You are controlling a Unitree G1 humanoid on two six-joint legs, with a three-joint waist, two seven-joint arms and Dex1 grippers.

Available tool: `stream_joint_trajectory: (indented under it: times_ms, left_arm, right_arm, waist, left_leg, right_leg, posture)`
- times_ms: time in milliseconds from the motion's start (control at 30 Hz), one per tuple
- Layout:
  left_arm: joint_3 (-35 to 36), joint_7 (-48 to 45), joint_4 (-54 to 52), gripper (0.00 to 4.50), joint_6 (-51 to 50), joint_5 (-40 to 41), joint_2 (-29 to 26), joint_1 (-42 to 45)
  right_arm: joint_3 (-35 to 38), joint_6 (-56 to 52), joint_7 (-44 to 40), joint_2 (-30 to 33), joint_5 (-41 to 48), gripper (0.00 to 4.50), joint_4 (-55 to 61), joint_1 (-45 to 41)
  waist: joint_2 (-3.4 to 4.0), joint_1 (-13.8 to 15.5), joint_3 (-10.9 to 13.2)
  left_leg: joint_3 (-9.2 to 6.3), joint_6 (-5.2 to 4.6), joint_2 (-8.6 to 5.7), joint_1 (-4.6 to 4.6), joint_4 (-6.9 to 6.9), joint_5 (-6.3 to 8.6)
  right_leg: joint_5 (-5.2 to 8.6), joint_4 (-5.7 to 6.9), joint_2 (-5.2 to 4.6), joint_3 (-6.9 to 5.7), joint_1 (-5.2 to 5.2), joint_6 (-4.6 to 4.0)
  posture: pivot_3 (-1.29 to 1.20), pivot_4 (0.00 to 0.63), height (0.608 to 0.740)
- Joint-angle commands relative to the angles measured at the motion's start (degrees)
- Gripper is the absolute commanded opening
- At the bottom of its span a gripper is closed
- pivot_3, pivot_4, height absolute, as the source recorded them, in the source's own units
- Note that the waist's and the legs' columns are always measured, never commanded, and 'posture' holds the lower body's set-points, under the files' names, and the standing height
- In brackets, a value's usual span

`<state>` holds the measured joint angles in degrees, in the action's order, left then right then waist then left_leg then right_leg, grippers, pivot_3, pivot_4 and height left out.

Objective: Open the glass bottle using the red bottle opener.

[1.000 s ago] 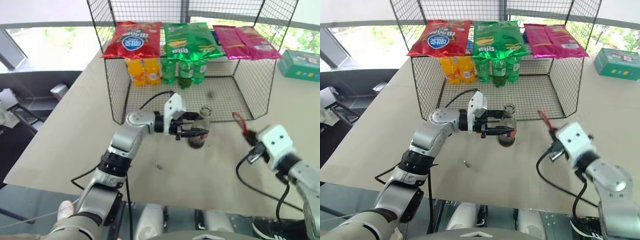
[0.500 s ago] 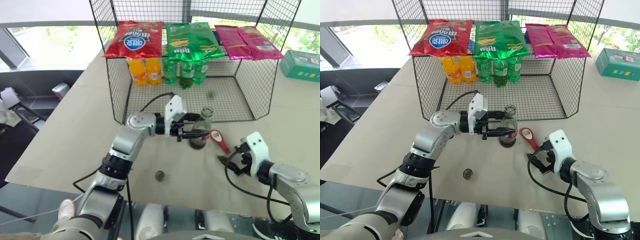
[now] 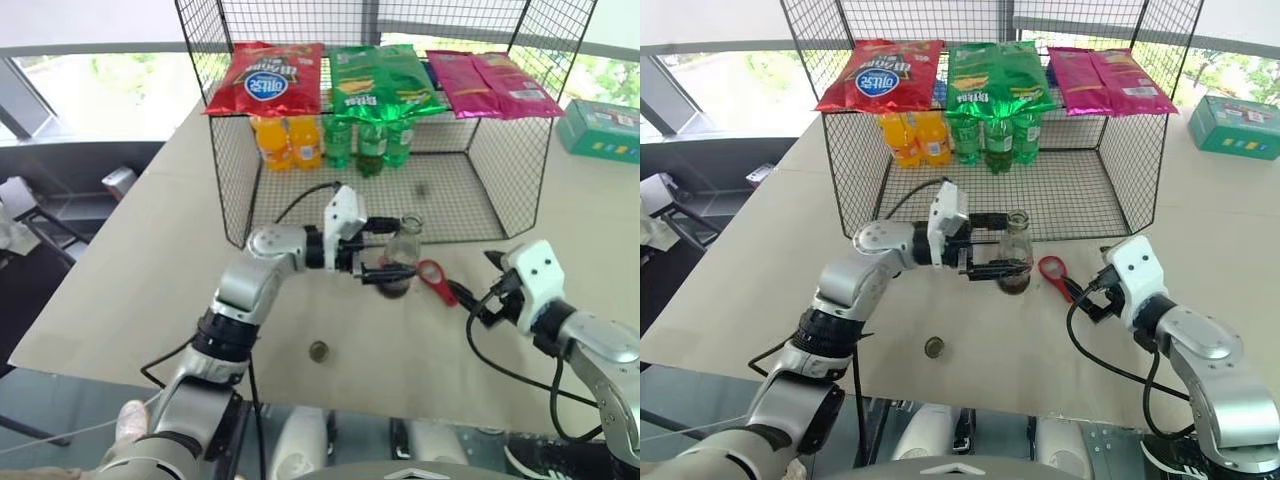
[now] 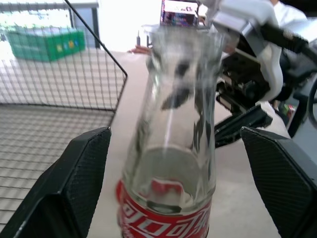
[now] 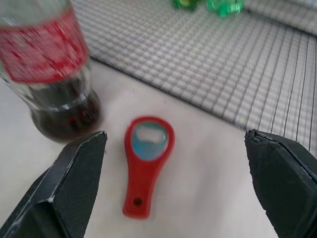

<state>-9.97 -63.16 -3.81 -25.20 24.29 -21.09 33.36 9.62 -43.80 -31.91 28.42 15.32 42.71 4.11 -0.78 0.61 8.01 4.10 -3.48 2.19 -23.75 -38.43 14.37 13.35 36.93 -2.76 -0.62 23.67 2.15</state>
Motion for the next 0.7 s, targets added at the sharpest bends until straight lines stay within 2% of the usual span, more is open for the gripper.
stream_joint_trajectory:
  times_ms: [33,167,367,567,700]
  left_arm:
    - [6.46,3.63,-6.83,4.46,-3.86,3.96,-3.14,-3.15]
    - [15.09,15.84,-11.03,4.46,-1.91,2.89,-1.86,-12.04]
    - [17.66,21.39,-19.00,4.46,-1.61,2.39,-2.62,-28.12]
    - [24.68,23.77,-25.38,4.46,4.87,3.49,-0.89,-47.59]
    - [26.12,26.39,-27.56,4.46,5.07,4.24,-0.18,-52.08]
  right_arm:
    - [3.28,8.25,-3.45,0.44,2.81,4.50,0.73,1.98]
    - [7.38,14.56,-6.51,0.83,5.43,4.50,-5.09,4.64]
    - [9.86,22.69,-9.63,2.68,5.12,4.50,-11.48,6.76]
    - [15.01,29.41,-14.43,5.74,6.31,4.50,-14.61,14.39]
    - [16.90,29.20,-14.73,4.83,9.11,4.50,-15.93,17.08]
  waist:
    - [0.00,0.00,0.00]
    - [-0.01,-0.08,0.01]
    - [-0.04,0.22,0.03]
    - [-0.02,0.19,0.02]
    - [-0.02,0.22,0.02]
  left_leg:
    - [0.00,0.00,0.01,0.00,0.01,0.00]
    - [0.00,0.01,0.04,0.01,0.04,0.00]
    - [0.06,0.01,0.03,0.04,0.04,0.00]
    - [0.06,0.02,0.06,0.05,0.09,0.01]
    - [0.02,0.03,0.09,0.09,0.09,0.02]
  right_leg:
    - [0.00,0.00,0.00,0.00,0.00,0.00]
    - [0.00,-0.03,0.00,-0.01,0.00,0.00]
    - [0.01,-0.04,-0.11,0.02,-0.03,-0.03]
    - [0.13,-0.04,-0.28,0.01,0.00,-0.25]
    - [0.14,-0.05,-0.47,0.03,-0.02,-0.26]
  posture:
    - [0.00,0.150,0.740]
    - [0.00,0.150,0.740]
    - [0.00,0.150,0.740]
    - [0.00,0.150,0.740]
    - [0.00,0.150,0.740]
